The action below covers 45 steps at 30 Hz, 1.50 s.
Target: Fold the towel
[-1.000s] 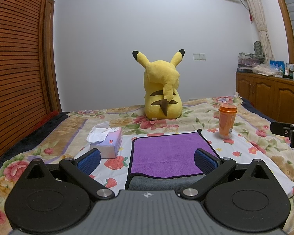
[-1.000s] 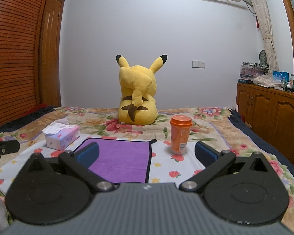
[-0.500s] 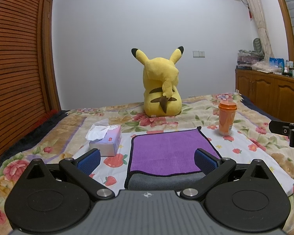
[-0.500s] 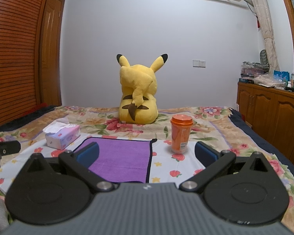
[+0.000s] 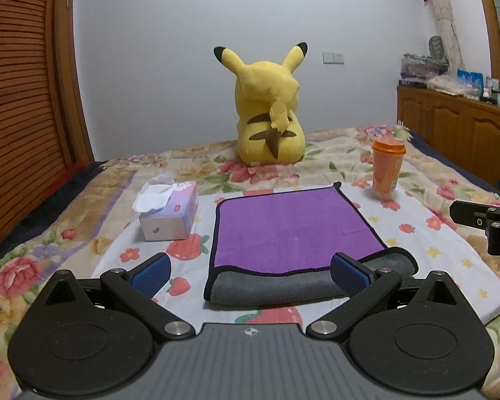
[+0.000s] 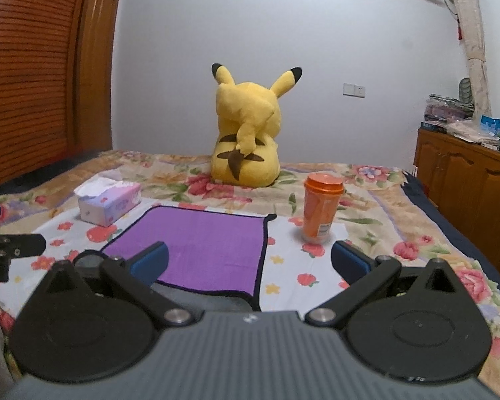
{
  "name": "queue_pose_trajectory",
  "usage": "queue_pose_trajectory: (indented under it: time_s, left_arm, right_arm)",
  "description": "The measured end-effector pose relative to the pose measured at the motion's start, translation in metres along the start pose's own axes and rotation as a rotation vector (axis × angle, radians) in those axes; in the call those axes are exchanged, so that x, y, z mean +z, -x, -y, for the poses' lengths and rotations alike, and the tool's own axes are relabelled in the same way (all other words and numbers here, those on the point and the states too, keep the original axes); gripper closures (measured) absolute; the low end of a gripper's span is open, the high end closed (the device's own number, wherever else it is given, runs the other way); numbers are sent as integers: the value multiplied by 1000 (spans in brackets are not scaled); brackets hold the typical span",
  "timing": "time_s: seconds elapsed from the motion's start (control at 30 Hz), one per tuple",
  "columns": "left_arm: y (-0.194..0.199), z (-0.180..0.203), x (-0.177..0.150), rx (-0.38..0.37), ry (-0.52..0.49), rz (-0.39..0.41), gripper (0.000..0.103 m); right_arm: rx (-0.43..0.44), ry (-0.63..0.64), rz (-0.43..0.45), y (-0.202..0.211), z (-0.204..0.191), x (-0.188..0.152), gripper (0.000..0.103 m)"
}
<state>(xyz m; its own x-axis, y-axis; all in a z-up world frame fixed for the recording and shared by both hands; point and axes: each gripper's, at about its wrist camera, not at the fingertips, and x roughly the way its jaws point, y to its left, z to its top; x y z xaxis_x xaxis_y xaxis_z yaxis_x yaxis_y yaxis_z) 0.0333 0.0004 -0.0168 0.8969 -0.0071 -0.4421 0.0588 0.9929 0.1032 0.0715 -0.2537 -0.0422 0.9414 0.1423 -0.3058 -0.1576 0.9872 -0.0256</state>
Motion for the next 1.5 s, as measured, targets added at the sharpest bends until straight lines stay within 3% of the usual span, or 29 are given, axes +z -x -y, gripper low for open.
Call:
queue_pose_trajectory:
  time_s: [1.03,1.5]
  left_arm:
    - [-88,-16,15,-34,-68,-130,0]
    - [-121,-37,19,-92,-28,-174,0]
  right_arm:
    - [100,47,-191,-88,-1,-2,0]
    - [134,49,-247,-111,-2,-6,0]
